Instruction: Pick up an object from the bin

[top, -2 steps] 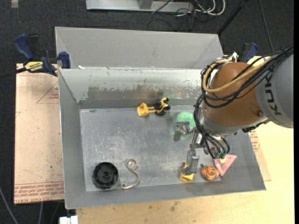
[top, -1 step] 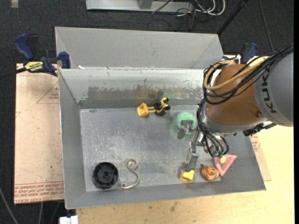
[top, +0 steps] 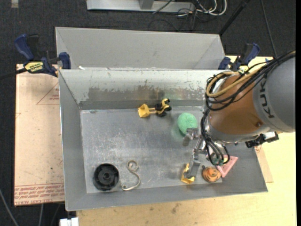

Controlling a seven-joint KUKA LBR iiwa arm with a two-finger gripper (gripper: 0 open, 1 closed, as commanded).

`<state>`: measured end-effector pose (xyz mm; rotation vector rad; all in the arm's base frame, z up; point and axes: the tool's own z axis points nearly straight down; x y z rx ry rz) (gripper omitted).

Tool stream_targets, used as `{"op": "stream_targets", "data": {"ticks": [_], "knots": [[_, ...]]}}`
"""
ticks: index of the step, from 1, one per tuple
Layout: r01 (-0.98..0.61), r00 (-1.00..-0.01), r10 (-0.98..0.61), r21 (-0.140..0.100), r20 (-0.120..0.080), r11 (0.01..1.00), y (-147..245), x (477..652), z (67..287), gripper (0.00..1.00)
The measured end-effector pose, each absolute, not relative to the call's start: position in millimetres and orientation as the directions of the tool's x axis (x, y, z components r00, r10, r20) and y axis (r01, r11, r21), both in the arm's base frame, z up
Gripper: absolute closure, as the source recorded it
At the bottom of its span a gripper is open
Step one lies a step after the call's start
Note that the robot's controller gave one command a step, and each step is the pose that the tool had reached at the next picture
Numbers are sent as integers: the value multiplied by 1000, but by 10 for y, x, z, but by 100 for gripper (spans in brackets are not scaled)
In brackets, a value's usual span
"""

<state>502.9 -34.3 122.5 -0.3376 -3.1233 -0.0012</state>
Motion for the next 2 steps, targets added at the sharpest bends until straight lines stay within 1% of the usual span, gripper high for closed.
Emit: {"op": "stream_targets", "data": {"ticks": [1,2], "knots": [[-148,-989,-148,2,1,989,-1043,5002,804,100],[-147,-989,-147,1,-1,989,-1044,5006,805,0]]}}
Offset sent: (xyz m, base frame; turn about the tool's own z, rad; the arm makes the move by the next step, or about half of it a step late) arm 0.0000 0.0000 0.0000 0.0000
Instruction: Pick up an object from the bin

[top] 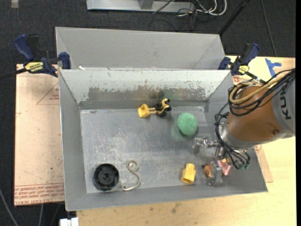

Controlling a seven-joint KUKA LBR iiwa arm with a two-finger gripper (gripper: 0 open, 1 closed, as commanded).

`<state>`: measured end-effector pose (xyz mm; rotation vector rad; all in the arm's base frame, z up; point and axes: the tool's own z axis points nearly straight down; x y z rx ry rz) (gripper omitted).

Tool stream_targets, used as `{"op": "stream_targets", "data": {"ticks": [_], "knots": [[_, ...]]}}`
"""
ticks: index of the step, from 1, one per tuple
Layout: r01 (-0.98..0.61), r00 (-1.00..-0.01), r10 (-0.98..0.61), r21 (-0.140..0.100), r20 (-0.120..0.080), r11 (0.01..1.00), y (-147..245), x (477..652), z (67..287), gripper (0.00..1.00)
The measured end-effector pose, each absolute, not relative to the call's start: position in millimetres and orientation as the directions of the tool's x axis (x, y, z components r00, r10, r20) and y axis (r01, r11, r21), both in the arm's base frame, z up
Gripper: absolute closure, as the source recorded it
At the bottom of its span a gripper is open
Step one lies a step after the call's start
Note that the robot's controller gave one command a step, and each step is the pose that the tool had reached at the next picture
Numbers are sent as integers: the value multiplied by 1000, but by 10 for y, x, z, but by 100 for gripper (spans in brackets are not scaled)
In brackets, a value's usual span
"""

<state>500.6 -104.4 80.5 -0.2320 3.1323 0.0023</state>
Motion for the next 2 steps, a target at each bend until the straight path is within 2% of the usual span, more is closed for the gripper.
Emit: {"op": "stream_targets", "data": {"ticks": [1,2], "knots": [[-147,-989,-147,2,-1,989,-1040,5006,806,100],[-147,-989,-147,1,-1,989,-1045,5006,805,0]]}}
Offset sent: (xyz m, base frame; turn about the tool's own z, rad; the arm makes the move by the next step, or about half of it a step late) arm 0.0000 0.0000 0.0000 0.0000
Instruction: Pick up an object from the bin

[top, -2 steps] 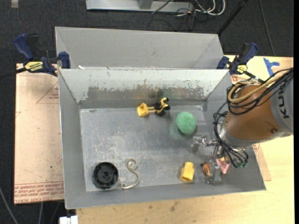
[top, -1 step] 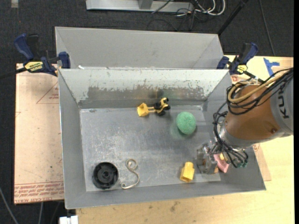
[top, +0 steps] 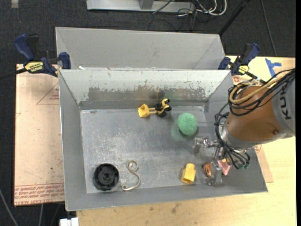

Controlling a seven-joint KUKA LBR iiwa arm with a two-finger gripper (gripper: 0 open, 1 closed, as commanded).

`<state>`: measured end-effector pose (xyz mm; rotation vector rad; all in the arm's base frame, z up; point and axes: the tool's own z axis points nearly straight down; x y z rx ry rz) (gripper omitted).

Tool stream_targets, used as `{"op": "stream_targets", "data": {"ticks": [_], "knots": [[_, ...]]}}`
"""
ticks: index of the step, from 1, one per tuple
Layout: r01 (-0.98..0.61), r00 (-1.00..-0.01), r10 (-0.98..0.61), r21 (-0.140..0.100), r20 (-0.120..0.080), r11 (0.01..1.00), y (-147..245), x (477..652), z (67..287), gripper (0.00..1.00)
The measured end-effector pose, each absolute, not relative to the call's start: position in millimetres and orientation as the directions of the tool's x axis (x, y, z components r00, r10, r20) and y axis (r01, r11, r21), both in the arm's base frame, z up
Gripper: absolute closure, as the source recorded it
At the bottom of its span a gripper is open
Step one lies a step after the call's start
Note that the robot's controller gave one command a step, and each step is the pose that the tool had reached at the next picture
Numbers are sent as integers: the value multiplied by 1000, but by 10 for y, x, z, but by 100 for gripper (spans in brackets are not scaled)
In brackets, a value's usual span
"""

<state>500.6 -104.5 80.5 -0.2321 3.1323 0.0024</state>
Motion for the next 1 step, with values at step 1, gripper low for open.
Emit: {"op": "stream_targets", "data": {"ticks": [1], "knots": [[-147,-989,-147,2,-1,989,-1041,5006,806,100]]}}
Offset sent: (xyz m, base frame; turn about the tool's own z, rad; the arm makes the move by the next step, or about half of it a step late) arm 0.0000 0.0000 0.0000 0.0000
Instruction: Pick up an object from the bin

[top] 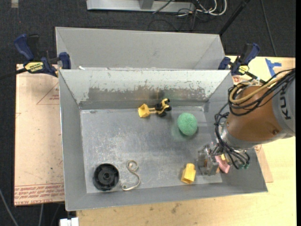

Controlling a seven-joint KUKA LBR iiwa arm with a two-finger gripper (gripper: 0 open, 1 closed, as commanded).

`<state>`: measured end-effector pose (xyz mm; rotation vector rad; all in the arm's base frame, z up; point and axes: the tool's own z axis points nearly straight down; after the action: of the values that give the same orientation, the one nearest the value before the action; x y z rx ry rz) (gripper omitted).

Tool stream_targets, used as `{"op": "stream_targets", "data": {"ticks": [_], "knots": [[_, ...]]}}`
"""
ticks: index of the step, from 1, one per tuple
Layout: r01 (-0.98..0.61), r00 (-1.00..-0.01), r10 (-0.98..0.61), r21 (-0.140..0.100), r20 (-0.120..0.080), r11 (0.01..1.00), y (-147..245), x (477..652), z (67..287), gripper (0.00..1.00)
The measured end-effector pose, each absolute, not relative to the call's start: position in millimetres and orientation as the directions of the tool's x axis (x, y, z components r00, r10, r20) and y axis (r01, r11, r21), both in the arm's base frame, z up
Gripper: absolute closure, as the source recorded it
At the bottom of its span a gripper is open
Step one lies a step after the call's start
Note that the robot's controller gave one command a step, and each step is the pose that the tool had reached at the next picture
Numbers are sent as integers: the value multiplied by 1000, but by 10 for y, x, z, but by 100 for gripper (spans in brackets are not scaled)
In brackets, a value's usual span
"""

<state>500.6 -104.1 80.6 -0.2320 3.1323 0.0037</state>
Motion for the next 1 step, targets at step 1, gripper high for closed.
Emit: {"op": "stream_targets", "data": {"ticks": [1], "knots": [[-147,-989,-147,2,-1,989,-1045,5006,805,0]]}}
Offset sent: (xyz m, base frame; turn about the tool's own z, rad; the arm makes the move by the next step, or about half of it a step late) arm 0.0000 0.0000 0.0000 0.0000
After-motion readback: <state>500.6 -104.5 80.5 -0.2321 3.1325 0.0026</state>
